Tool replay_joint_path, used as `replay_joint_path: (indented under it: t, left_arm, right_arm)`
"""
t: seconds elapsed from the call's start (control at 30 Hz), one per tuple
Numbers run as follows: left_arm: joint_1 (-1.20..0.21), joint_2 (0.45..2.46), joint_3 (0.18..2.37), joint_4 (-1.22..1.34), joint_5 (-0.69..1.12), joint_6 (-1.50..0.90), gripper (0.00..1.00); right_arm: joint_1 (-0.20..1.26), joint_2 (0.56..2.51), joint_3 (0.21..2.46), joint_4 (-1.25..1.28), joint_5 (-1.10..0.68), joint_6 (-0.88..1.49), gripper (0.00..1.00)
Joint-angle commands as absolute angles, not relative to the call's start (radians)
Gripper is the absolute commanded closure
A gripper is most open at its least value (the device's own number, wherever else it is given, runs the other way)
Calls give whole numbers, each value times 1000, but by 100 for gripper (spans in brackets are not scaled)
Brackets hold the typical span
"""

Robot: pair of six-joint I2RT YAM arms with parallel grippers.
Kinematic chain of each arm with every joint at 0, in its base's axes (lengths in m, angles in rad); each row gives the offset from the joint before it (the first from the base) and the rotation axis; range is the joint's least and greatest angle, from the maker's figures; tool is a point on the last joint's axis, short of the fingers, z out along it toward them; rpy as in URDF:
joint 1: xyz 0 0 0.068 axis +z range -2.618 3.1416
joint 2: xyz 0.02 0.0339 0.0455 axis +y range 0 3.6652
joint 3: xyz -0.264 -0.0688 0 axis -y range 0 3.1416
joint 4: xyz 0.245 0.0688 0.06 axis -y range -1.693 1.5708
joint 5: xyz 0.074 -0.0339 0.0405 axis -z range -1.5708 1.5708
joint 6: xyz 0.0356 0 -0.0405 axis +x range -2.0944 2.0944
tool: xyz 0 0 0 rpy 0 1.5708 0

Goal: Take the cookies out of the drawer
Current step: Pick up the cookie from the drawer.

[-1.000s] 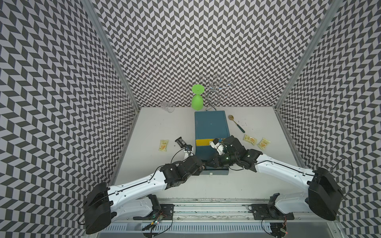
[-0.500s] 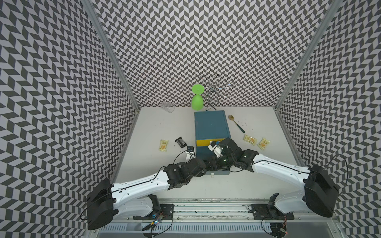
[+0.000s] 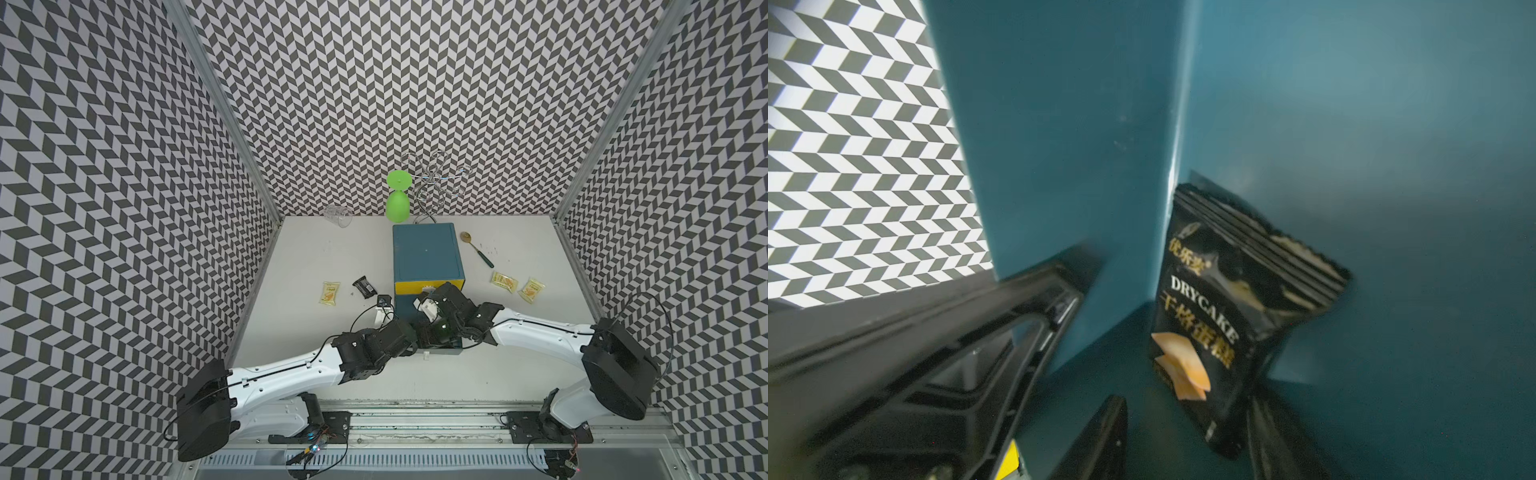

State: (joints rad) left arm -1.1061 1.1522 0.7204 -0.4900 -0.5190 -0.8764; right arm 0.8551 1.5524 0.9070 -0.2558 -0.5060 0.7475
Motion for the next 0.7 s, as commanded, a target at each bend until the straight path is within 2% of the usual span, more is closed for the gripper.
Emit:
replay_joint_path:
  t: [0.0,0.13,0.3,0.5,0.6,0.67]
  left_arm:
    - [-1150,1135,737,-300,-481,-872,94]
    - [-1150,1135,732,-292,-476,-872,94]
    - [-1150,1135,730,-297,-486,-870,94]
    - [-1151,1124,732,-317,-496,-864,94]
    - [-1150,1118,736,-339,-508,-863,94]
    - [-1151,1117,739,-356,-517,-865,94]
  right_arm:
    - [858,1607,935,-169,-463,772,49]
    - [860,1625,939,-144,-475,773,55]
    - [859,1617,921,-121,-475,771,77]
    - [859,1573,924,-148,-444,742,84]
    - [855,1539,931,-171,-420,723,92]
    - [850,1514,933,-182,-418,722,92]
